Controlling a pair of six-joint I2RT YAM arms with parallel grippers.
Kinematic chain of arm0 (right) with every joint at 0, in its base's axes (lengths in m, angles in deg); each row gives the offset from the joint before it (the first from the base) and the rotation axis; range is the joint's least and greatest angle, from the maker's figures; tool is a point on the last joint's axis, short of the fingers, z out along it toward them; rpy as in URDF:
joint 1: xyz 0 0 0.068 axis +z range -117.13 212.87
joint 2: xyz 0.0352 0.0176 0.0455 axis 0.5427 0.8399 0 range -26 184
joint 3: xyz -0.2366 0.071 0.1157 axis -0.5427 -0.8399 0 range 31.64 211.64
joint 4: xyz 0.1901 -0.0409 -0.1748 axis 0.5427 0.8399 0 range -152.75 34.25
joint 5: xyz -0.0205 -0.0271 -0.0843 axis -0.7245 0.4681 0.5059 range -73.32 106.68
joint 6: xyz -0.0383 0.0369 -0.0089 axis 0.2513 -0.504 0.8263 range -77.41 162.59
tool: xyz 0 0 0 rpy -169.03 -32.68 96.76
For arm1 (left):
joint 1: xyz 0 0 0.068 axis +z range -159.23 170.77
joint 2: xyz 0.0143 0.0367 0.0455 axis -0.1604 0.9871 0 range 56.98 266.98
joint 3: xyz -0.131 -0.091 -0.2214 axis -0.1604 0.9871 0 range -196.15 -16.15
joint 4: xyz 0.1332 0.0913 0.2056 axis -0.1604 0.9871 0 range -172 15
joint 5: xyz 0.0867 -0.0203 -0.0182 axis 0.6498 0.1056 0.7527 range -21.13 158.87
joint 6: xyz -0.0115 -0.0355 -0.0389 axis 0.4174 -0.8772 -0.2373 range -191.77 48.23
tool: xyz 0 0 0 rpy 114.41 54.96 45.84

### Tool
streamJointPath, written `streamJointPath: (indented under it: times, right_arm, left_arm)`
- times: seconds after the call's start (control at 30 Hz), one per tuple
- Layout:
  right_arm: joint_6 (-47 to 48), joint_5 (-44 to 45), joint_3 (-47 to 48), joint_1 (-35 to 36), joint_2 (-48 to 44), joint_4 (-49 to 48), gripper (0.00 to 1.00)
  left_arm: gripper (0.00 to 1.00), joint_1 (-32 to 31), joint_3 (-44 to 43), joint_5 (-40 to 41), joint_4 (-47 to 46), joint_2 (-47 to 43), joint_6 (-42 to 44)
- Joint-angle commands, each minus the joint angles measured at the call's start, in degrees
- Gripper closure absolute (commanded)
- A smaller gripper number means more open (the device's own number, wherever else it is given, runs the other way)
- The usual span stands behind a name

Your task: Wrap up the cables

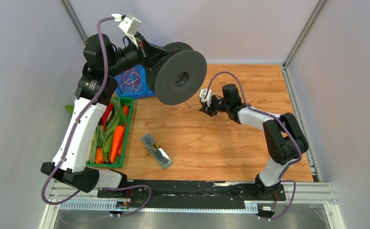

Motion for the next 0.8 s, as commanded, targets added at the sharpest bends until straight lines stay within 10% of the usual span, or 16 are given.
streamJointPath:
  times: [0.0, 0.2, 0.77]
  right_arm:
    - [5.5, 0.9, 3.7, -0.2, 0.3, 5.4, 0.65]
    - [10.2, 0.3, 1.1, -0.2, -3.6, 14.1, 1.0]
    - [14.3, -3.9, -2.1, 8.4, -28.1, 42.3, 1.0]
  left_arm:
    - [1.0, 0.3, -3.8, 4.5, -2.4, -2.0, -1.9]
    - [1.0, 0.3, -7.0, 20.3, 2.5, -0.7, -2.0]
    - [1.0, 0.3, -18.9, 64.8, 18.0, 11.0, -9.4]
